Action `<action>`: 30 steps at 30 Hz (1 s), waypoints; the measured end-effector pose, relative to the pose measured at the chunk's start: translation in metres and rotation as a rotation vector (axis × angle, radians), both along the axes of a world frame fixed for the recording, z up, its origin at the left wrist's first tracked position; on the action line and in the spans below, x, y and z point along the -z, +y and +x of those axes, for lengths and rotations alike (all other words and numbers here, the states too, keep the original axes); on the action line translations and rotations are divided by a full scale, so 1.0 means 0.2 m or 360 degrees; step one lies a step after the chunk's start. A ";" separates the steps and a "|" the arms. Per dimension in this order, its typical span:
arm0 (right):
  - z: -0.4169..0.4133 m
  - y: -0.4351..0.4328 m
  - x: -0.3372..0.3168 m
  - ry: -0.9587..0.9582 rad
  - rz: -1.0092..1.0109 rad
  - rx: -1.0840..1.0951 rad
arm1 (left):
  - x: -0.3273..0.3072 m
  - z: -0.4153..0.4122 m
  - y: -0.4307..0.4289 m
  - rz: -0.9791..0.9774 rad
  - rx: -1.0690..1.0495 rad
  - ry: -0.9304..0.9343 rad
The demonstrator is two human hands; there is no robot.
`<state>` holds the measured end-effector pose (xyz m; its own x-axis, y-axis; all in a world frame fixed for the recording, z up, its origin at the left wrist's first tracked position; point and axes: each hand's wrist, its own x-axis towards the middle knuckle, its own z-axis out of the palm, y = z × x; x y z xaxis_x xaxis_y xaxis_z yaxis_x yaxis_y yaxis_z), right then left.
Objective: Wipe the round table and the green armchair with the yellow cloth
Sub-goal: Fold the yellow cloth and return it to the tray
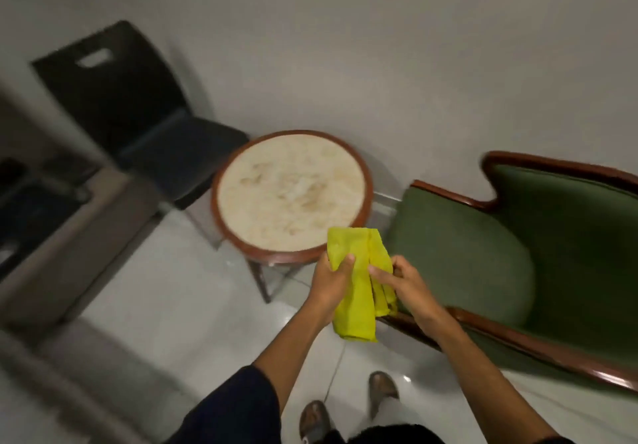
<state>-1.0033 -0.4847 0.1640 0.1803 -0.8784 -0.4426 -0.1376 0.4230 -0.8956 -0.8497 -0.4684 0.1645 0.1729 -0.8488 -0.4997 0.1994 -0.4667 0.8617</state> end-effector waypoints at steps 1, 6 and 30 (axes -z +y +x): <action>0.16 -0.03 0.02 -0.0009 0.0048 -0.0102 | 0.01 0.14 0.02 0.0021 -0.0102 0.0009; 0.97 -0.14 0.10 0.0013 0.0155 -0.0710 | 0.11 0.85 0.24 0.0119 -0.0770 0.0196; 4.57 1.74 0.77 0.0672 -0.1189 -0.2853 | 0.82 3.80 2.40 0.0948 -0.1402 -0.1449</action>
